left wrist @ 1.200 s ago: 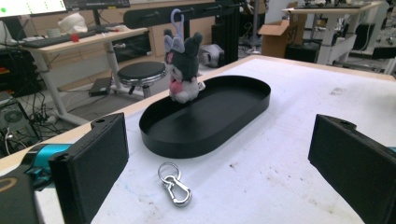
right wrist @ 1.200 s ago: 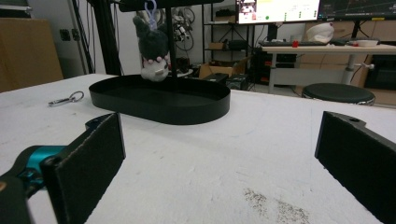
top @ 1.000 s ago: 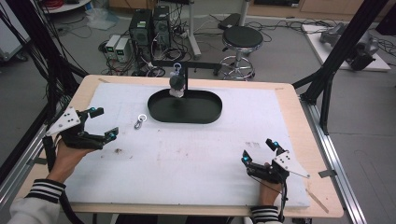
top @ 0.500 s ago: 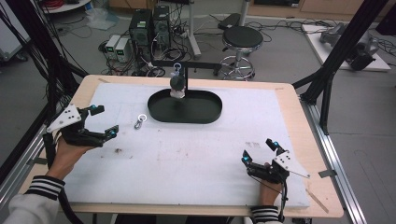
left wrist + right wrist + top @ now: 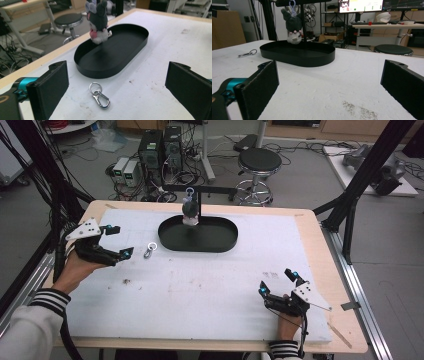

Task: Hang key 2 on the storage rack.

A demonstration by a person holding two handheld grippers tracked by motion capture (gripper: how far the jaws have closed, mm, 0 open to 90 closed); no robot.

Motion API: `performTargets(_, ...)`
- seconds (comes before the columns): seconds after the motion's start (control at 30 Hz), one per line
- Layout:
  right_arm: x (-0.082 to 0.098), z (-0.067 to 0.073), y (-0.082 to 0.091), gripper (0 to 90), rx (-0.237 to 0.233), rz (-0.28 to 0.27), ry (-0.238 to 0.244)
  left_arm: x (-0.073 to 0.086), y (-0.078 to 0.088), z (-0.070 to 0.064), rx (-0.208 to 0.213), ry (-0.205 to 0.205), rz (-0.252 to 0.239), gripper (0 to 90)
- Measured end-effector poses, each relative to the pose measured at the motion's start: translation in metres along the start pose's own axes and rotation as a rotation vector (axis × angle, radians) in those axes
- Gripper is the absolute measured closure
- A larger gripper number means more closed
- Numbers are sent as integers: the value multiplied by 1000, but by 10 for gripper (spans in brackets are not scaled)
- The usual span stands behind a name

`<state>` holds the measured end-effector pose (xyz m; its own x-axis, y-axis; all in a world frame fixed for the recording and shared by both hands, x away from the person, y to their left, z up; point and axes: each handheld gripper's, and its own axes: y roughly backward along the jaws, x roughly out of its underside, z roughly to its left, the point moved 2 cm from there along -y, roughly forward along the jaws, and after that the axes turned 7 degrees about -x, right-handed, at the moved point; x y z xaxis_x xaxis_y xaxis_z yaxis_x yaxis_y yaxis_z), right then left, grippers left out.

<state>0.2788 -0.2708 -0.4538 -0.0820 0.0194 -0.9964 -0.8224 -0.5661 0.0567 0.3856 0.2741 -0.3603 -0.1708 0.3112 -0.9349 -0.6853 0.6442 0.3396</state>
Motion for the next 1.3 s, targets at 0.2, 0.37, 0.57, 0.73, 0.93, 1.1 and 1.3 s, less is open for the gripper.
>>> performTargets(0.2, 0, 0, 0, 8, 1, 0, 0, -15, -11, 5, 18, -39, 66, 55)
performTargets(0.37, 0, 0, 0, 8, 2, -2, 3, -26, -20, 10, 36, -61, 106, 55)
performTargets(0.57, 0, 0, 0, 8, 2, -3, 4, -36, -32, 18, 75, -70, 161, 55)
performTargets(0.73, 0, -1, 0, 8, 0, -5, 8, -43, -42, 22, 95, -98, 211, 55)
performTargets(0.93, 0, -1, 0, 8, 1, -2, 4, -50, -54, 30, 121, -120, 273, 55)
performTargets(1.1, 0, -1, 0, 8, 2, -3, 8, -49, -65, 35, 137, -136, 320, 55)
performTargets(1.3, 0, 0, 0, 8, 1, -1, 3, -39, -78, 39, 153, -134, 369, 56)
